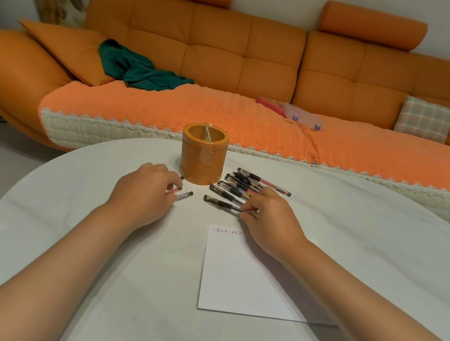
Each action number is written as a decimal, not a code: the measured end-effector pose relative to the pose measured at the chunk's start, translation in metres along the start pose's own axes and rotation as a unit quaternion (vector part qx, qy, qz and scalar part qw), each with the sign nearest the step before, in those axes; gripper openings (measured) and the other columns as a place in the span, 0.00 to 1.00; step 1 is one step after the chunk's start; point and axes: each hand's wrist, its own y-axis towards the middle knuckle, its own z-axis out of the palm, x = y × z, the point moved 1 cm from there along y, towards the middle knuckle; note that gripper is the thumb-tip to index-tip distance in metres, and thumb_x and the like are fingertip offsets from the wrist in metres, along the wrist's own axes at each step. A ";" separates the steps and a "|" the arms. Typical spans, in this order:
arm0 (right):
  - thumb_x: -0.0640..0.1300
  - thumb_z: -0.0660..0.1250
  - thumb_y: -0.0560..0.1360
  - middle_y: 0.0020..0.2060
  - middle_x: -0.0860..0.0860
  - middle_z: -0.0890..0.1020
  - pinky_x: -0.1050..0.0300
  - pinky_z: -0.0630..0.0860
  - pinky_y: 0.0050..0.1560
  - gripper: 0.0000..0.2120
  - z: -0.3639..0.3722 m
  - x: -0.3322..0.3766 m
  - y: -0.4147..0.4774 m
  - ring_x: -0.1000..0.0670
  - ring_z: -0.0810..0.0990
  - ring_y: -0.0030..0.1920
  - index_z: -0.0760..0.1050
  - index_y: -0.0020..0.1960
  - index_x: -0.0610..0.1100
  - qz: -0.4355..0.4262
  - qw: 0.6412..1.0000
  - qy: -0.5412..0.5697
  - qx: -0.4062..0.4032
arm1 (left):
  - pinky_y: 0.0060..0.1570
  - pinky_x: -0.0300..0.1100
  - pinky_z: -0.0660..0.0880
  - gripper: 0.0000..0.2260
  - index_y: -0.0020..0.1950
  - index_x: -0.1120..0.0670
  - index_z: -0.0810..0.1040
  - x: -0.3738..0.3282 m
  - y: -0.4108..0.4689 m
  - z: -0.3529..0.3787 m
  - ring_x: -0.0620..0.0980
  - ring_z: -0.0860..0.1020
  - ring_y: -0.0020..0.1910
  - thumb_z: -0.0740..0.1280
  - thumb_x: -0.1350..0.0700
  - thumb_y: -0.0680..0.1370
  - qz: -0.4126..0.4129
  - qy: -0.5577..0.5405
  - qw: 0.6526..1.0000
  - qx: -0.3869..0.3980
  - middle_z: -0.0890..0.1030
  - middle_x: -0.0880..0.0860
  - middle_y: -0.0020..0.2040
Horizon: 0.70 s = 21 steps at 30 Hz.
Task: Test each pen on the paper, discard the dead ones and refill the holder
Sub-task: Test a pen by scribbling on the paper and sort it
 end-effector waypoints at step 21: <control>0.49 0.66 0.78 0.56 0.52 0.75 0.51 0.76 0.43 0.11 0.002 0.028 0.026 0.46 0.78 0.51 0.76 0.60 0.51 -0.032 0.995 -0.090 0.014 | 0.53 0.44 0.69 0.10 0.59 0.42 0.78 -0.001 -0.016 -0.001 0.50 0.76 0.55 0.60 0.51 0.82 0.094 0.063 0.993 0.016 0.80 0.45 0.56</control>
